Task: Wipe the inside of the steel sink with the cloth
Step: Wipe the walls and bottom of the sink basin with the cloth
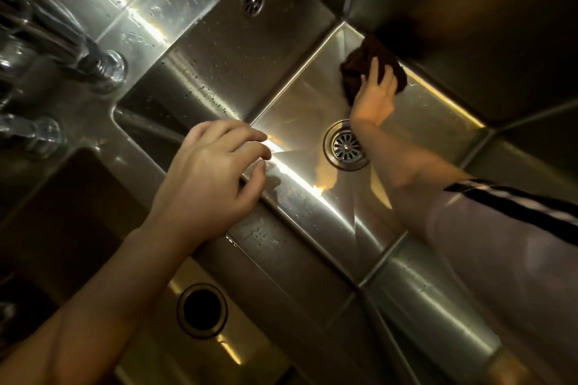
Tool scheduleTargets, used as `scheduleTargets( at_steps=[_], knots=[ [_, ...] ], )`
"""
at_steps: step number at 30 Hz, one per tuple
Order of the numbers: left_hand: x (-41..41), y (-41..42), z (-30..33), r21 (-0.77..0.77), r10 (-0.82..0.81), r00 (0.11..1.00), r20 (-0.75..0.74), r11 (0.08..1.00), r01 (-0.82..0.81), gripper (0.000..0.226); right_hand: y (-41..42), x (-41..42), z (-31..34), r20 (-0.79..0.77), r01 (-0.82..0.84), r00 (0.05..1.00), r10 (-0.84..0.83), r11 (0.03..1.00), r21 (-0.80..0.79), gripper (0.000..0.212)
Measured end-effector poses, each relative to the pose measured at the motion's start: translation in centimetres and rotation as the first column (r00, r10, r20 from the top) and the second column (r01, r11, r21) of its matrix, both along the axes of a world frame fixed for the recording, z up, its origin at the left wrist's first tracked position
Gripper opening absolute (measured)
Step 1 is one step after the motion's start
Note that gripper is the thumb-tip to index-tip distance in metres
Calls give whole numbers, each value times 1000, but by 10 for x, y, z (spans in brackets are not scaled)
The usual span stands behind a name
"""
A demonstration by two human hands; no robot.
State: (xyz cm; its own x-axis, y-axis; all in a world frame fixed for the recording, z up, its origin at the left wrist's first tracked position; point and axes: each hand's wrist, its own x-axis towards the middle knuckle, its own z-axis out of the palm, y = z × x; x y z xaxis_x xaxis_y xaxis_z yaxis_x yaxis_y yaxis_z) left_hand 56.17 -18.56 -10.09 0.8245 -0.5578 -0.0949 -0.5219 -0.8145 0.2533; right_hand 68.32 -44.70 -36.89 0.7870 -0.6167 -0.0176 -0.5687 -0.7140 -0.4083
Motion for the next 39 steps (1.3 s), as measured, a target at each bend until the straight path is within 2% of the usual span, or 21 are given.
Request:
scheduleTargets(
  at_steps=[2, 4, 9, 12, 14, 17, 20, 23, 26, 33, 36, 39],
  knots=[
    [1, 0, -1, -4, -9, 1000, 2, 1000, 9, 33, 15, -28, -4, -2, 102, 995, -102, 995, -25, 45],
    [0, 0, -1, -5, -13, 1000, 1, 1000, 13, 33, 28, -39, -4, -23, 85, 996, -86, 996, -33, 45],
    [1, 0, -1, 9, -21, 1000, -10, 1000, 21, 33, 21, -9, 5, -101, -126, 987, 123, 992, -26, 45],
    [1, 1, -2, 0, -19, 1000, -14, 1000, 19, 34, -2, 30, 17, -123, -306, 944, 305, 952, 9, 45],
    [1, 1, -2, -10, -16, 1000, -11, 1000, 16, 34, -15, 48, 23, -130, -342, 930, 344, 939, 33, 45],
    [2, 0, -1, -25, -25, 1000, -13, 999, 25, 34, -19, 38, 23, -87, -242, 965, 246, 969, 55, 45],
    [0, -1, 2, -19, -29, 999, -16, 999, 29, 34, -4, -7, 12, -26, -13, 1000, 14, 998, 59, 46],
    [1, 0, 2, -16, -34, 999, -16, 999, 34, 33, 18, -40, 5, -11, 176, 984, -175, 980, 92, 45],
    [0, 2, 2, -24, -33, 999, -6, 999, 33, 32, 36, -44, 5, 10, 142, 989, -144, 981, 130, 44],
    [0, 2, 0, -15, -32, 999, -12, 999, 32, 31, -14, -12, 7, 45, -195, 980, 192, 976, 98, 43],
    [0, 2, 0, -19, -26, 1000, -14, 999, 26, 33, -38, -10, 8, 56, -151, 988, 145, 983, 109, 43],
    [1, 0, 1, -22, -27, 1000, -12, 999, 27, 33, -37, -26, 8, 64, 41, 997, -47, 994, 104, 43]
  ],
)
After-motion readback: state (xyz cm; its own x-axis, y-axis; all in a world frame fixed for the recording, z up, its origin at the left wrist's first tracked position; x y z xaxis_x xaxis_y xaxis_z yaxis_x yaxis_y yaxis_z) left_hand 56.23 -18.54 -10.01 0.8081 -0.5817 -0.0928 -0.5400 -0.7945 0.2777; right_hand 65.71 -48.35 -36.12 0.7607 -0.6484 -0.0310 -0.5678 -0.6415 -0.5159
